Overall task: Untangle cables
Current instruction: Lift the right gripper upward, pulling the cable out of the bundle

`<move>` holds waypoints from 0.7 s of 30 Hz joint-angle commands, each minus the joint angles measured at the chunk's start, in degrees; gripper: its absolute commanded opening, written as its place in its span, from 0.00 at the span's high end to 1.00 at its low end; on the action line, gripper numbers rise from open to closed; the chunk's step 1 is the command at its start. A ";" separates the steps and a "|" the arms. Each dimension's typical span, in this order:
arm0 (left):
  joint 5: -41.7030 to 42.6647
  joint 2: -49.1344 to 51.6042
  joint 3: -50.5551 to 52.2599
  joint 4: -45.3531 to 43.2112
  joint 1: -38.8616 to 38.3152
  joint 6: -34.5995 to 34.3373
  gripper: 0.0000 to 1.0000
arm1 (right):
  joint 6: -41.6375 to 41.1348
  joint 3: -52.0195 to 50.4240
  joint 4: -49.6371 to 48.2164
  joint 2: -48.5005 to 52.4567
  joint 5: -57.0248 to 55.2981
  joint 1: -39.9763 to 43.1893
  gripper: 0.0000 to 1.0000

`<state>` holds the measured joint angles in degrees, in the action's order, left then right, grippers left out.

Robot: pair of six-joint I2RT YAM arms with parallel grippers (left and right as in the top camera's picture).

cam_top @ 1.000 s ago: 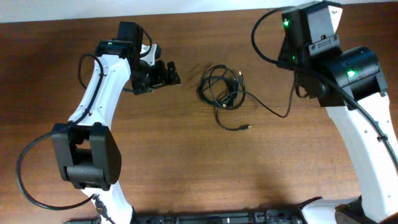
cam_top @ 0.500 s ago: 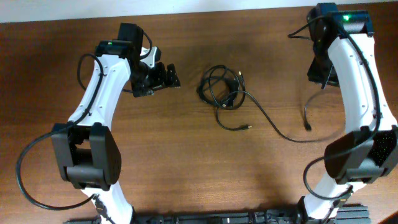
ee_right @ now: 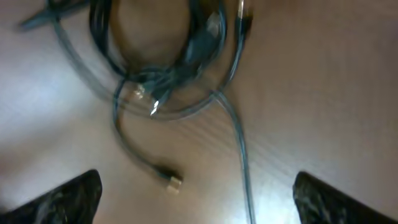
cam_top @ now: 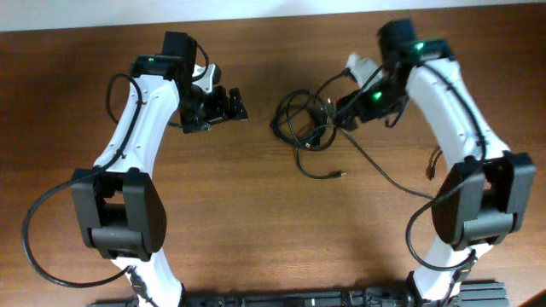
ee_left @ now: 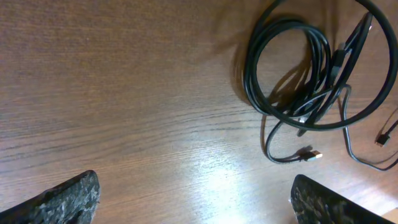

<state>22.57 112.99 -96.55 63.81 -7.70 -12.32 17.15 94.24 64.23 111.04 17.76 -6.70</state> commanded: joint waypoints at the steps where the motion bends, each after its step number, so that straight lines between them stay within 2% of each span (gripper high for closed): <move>1: 0.57 -0.04 -0.83 -0.09 -0.17 -0.48 0.01 | 1.51 -9.60 -10.49 0.09 -1.99 -2.21 0.05; 2: 0.57 -0.04 -0.83 -0.09 -0.17 -0.48 0.01 | 1.53 -12.46 -14.27 0.09 -2.01 -2.36 0.07; 3: 0.55 -0.04 -0.83 -0.09 -0.17 -0.48 0.01 | 1.51 -16.13 -18.47 0.09 -2.01 -2.29 0.13; 9: 0.57 -0.04 -0.83 -0.74 -0.17 -0.48 0.01 | 2.38 -24.83 -27.80 0.13 -7.72 -2.29 0.13; 10: 0.57 -0.04 -0.83 -0.76 -0.17 -0.48 0.01 | 2.36 -25.73 -28.68 0.13 -7.65 -2.29 0.18; 11: 0.57 -0.04 -0.83 -0.76 -0.17 -0.48 0.01 | 2.36 -26.05 -29.07 0.13 -7.69 -2.29 0.54; 12: 0.57 -0.04 -0.83 -0.81 -0.17 -0.48 0.01 | 2.34 -26.05 -29.20 0.13 -7.72 -2.29 0.65; 14: 0.57 -0.04 -0.83 -0.96 -0.17 -0.48 0.01 | 2.32 -26.10 -29.79 0.13 -7.74 -2.29 0.69; 15: 0.57 -0.04 -0.83 -0.96 -0.17 -0.48 0.01 | 2.32 -26.10 -30.01 0.13 -7.74 -2.29 0.79; 16: 0.57 -0.04 -0.83 -0.96 -0.17 -0.48 0.01 | 1.77 -26.08 -30.08 0.13 -7.72 -2.29 0.96; 21: 0.59 -0.04 -0.83 -1.18 -0.17 -0.48 0.01 | -8.85 -18.51 -24.81 -2.43 -5.05 -2.29 0.96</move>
<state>22.55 112.99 -96.60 62.92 -7.70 -12.29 14.33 70.02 36.69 111.42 10.41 -8.99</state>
